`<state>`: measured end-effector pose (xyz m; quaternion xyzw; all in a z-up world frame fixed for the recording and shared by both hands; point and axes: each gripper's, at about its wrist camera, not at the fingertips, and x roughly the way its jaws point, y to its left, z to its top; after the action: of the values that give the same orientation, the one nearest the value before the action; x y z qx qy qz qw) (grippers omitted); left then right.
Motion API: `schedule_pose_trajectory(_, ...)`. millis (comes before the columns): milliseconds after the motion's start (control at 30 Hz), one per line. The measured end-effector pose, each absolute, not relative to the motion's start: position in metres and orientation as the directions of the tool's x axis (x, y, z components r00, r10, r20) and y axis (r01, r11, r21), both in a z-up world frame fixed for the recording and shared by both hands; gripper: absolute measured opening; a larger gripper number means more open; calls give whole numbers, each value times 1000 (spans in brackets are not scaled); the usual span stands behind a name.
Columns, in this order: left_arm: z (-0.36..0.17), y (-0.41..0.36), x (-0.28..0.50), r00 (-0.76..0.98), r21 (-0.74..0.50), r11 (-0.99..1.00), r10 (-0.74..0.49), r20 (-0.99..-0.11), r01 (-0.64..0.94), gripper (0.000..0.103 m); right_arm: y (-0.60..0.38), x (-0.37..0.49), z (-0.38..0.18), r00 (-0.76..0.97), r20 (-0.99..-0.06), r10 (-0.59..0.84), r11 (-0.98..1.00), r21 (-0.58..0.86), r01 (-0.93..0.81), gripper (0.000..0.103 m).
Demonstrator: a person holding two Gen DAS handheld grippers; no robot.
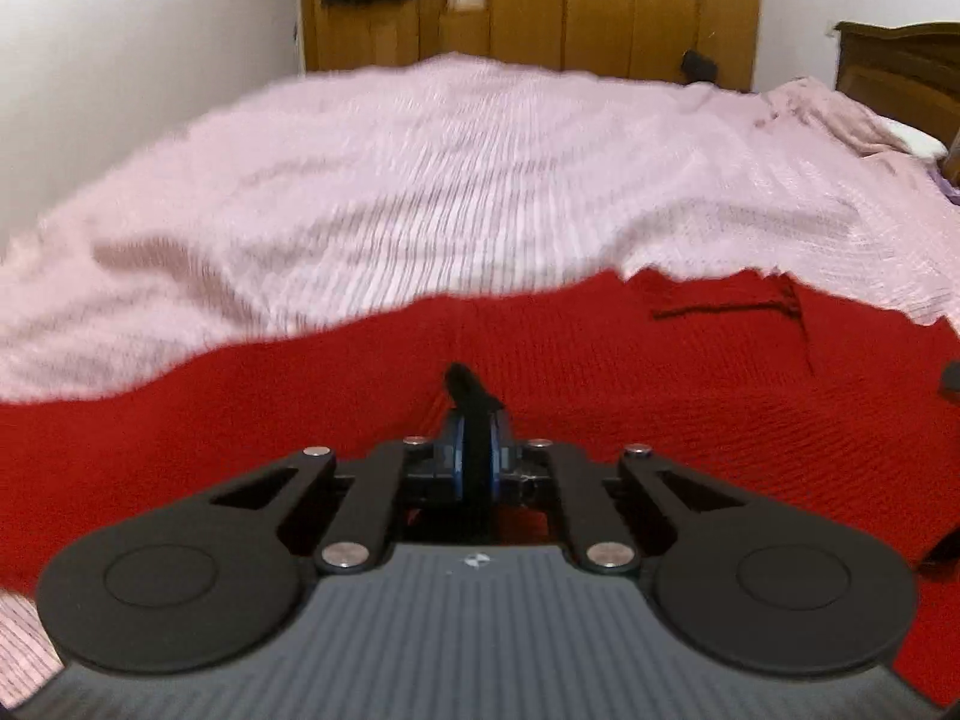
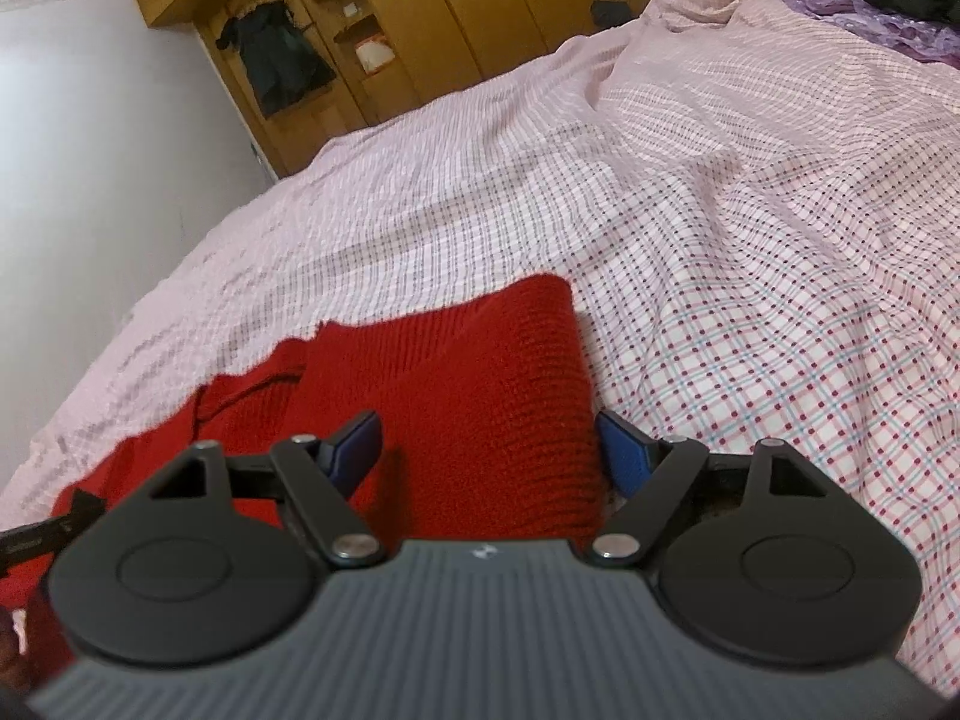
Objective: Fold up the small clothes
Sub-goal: 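Grasp the black cuff of the other sleeve with the left gripper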
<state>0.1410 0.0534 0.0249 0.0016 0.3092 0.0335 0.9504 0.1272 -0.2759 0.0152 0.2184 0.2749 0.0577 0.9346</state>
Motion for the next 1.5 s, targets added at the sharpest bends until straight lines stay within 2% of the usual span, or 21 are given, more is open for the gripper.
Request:
schedule_pose_trajectory(100,38,51,133,834,32,999,51,-549,-40,8,-278,126,16,853,-469,227,888,460,16,80)
schedule_pose_trajectory(167,44,50,132,845,35,999,49,-533,-35,8,-277,126,15,854,-472,219,892,451,20,65)
schedule_pose_trajectory(233,47,50,133,849,32,999,55,-526,-45,8,-277,124,15,862,-469,194,900,434,33,23)
schedule_pose_trajectory(333,51,46,136,864,67,996,82,-496,-56,8,-281,116,20,898,-405,172,892,451,33,18)
schedule_pose_trajectory(433,59,37,142,884,93,994,89,-460,-51,8,-282,111,23,921,-378,97,901,427,81,18)
schedule_pose_trajectory(533,57,29,160,883,127,990,107,-456,-54,8,-285,119,16,901,-426,82,895,429,122,18)
schedule_pose_trajectory(633,38,26,182,844,167,984,137,-519,-57,8,-287,127,10,872,-481,89,892,429,145,21)
schedule_pose_trajectory(733,11,28,199,783,205,977,178,-596,-66,9,-286,129,10,865,-494,93,893,425,147,25)
schedule_pose_trajectory(833,1,24,201,780,250,966,207,-591,-67,10,-281,130,10,861,-501,87,900,410,147,28)
schedule_pose_trajectory(867,1,21,202,779,270,960,220,-587,-68,15,-281,130,10,861,-500,93,899,414,143,30)
schedule_pose_trajectory(967,1,18,201,782,297,952,235,-577,-66,21,-281,132,10,863,-493,115,894,430,126,42)
schedule_pose_trajectory(1000,3,20,200,783,294,953,236,-576,-70,24,-281,131,11,864,-487,126,894,433,114,51)
schedule_pose_trajectory(1033,6,22,199,781,291,953,242,-576,-81,31,-279,131,12,866,-481,135,896,432,100,58)
schedule_pose_trajectory(1067,8,24,197,778,286,954,246,-578,-89,42,-278,130,14,868,-477,137,900,426,92,60)
schedule_pose_trajectory(1133,13,28,192,771,272,956,254,-584,-110,56,-276,128,16,873,-470,129,908,410,86,62)
schedule_pose_trajectory(1167,16,30,188,768,260,959,252,-589,-115,59,-276,128,17,875,-467,129,908,409,85,62)
schedule_pose_trajectory(1500,41,65,143,716,77,987,155,-681,-141,60,-279,103,39,886,-439,146,888,454,78,65)
